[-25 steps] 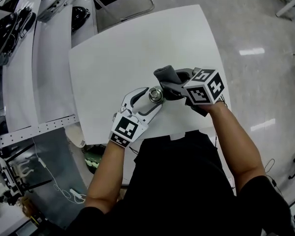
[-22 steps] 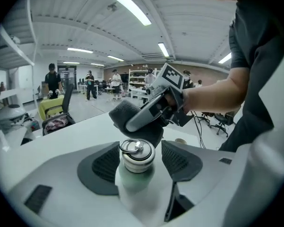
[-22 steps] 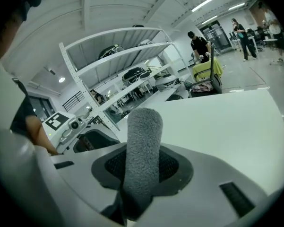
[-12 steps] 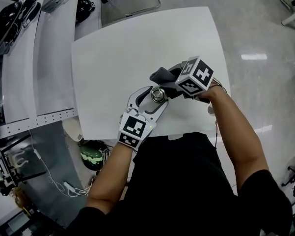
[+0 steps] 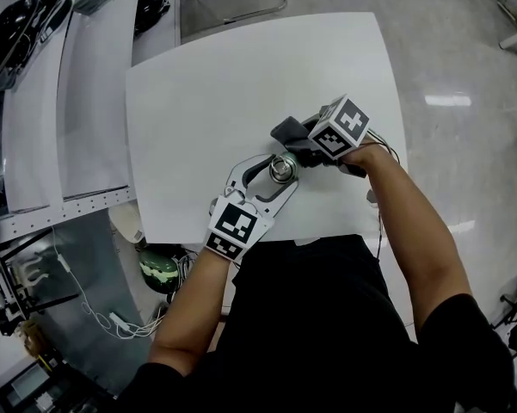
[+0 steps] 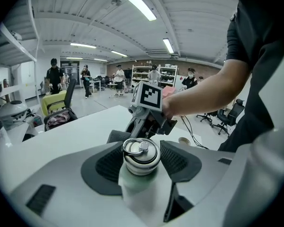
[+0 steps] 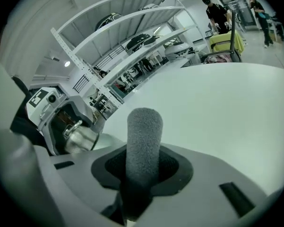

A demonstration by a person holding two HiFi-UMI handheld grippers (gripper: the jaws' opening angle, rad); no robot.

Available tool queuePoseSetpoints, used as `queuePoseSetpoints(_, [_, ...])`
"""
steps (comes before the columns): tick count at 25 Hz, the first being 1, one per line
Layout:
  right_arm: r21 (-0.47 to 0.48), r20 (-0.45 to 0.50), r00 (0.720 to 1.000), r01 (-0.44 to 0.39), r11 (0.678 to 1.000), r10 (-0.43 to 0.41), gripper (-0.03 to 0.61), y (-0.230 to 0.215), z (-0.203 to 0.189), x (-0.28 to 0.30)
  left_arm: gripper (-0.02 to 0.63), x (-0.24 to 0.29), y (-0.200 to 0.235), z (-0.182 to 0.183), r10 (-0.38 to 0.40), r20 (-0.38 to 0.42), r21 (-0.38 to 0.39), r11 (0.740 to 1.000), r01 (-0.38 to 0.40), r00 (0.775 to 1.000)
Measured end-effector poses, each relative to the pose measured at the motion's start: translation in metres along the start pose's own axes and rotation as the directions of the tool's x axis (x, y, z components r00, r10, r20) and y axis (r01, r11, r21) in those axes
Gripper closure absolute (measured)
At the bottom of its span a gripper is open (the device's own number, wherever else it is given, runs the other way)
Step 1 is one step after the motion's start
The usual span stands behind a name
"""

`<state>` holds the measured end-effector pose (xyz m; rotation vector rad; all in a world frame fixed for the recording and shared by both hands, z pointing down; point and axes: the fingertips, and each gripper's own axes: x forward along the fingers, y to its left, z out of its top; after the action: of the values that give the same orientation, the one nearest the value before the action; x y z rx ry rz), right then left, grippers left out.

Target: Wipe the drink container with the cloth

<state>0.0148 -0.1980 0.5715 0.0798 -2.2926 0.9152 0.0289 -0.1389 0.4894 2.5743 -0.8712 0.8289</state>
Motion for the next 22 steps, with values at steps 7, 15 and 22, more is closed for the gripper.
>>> queuePoseSetpoints(7, [0.05,-0.037,0.999,0.04,0.998,-0.038,0.465,-0.014,-0.015,0.015,0.359,-0.001,-0.001,-0.001,-0.041,-0.006,0.029,0.999,0.041,0.999])
queuePoseSetpoints(15, [0.091,0.055,0.986,0.151,0.984,-0.156,0.465,-0.021,-0.011,0.004,0.359,-0.002,0.0,-0.002,-0.069,-0.019,0.054,0.996,0.07,0.997])
queuePoseSetpoints(22, [0.248,0.285,0.921,0.198,0.948,-0.267,0.465,-0.002,-0.021,-0.05,0.362,-0.003,-0.002,-0.004,-0.132,-0.043,0.1,0.986,0.136,0.99])
